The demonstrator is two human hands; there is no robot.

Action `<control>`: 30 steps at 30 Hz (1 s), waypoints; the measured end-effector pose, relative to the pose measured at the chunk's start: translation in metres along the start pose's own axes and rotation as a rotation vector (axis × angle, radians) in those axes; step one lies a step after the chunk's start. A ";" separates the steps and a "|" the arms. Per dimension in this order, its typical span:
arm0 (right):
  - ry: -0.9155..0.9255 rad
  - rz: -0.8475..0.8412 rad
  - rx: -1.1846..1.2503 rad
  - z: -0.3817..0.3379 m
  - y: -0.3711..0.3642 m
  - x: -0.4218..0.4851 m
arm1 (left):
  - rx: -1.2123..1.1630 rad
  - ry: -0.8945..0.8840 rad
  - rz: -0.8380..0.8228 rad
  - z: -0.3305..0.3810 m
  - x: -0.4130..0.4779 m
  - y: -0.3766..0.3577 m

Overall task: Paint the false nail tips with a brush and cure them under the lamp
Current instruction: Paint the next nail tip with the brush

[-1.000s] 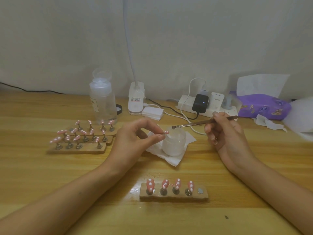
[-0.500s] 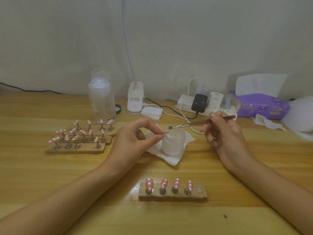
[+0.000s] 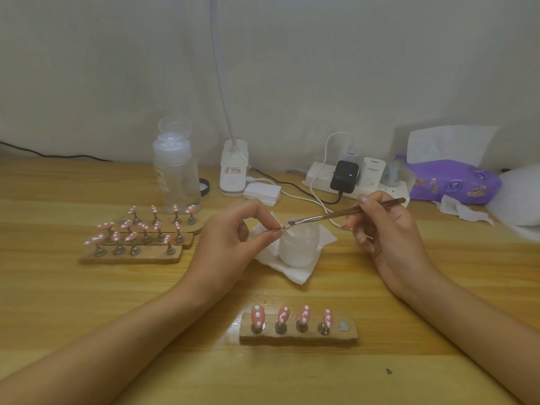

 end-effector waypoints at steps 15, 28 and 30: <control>0.013 -0.028 -0.044 0.000 0.000 -0.001 | 0.060 -0.048 0.016 0.002 -0.001 0.001; 0.035 -0.035 -0.005 -0.001 -0.001 -0.001 | 0.075 -0.058 0.023 0.001 -0.002 0.000; 0.042 -0.060 -0.037 0.000 -0.001 -0.001 | 0.069 -0.061 0.026 0.001 -0.002 0.000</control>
Point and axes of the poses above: each hand's wrist, its own x-axis towards the middle knuckle, its own y-axis out of the back of the hand, z = x × y, the point moved 1 cm from there along x, towards the middle knuckle, and after that the axes turned 13 degrees about y, right-handed, at the moved point
